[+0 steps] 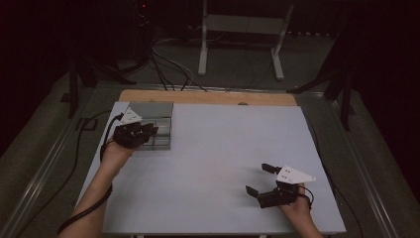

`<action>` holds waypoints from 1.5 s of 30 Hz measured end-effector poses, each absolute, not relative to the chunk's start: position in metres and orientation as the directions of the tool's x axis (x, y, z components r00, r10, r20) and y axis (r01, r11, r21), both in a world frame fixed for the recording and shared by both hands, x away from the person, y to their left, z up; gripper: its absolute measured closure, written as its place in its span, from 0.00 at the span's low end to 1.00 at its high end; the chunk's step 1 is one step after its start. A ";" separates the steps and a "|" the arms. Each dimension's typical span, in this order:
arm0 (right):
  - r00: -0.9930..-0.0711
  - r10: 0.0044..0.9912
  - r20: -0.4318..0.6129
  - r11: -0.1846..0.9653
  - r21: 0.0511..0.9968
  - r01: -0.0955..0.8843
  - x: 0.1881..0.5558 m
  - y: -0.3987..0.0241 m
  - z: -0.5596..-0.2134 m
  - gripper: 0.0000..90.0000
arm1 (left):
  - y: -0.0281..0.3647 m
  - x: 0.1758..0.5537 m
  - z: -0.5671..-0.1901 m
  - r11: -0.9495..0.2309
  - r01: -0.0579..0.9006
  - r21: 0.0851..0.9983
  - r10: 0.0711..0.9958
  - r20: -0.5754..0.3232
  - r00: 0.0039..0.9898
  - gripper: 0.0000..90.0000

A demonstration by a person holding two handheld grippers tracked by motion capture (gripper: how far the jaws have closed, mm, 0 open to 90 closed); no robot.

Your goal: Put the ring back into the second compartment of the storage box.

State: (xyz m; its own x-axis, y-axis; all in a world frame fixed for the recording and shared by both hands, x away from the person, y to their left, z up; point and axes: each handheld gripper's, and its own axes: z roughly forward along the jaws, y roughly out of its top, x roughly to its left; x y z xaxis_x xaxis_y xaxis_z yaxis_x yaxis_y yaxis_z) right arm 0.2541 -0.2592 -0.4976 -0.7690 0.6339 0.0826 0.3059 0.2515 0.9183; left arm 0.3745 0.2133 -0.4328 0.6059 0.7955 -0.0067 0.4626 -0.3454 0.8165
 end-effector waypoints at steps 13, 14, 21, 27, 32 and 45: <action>-0.765 0.638 0.093 0.242 0.918 0.314 0.255 -0.260 -0.498 0.00 | 0.231 0.398 -0.443 -0.301 0.511 0.805 0.824 -0.051 0.565 0.82; -0.763 0.640 0.091 0.243 0.918 0.314 0.255 -0.260 -0.498 0.00 | 0.232 0.400 -0.444 -0.295 0.515 0.805 0.826 -0.056 0.561 0.82; -0.762 0.641 0.088 0.247 0.916 0.314 0.255 -0.259 -0.498 0.00 | 0.238 0.410 -0.451 -0.284 0.540 0.793 0.842 -0.063 0.536 0.82; -0.762 0.641 0.088 0.249 0.916 0.315 0.255 -0.259 -0.499 0.00 | 0.241 0.419 -0.461 -0.291 0.567 0.770 0.852 -0.060 0.519 0.82; -0.762 0.642 0.087 0.252 0.915 0.316 0.255 -0.259 -0.499 0.00 | 0.242 0.425 -0.469 -0.286 0.591 0.754 0.857 -0.074 0.510 0.82; -0.761 0.642 0.086 0.255 0.913 0.318 0.255 -0.259 -0.499 0.00 | 0.244 0.436 -0.481 -0.281 0.635 0.720 0.874 -0.081 0.478 0.82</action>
State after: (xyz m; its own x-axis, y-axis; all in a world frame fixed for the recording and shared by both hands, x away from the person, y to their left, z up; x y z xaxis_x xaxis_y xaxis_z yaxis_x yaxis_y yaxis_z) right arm 0.2555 -0.2587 -0.4992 -0.7615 0.6425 0.0858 0.3180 0.2549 0.9132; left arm 0.4358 0.2445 -0.4813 0.4784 0.8744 -0.0809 0.6348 -0.2807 0.7199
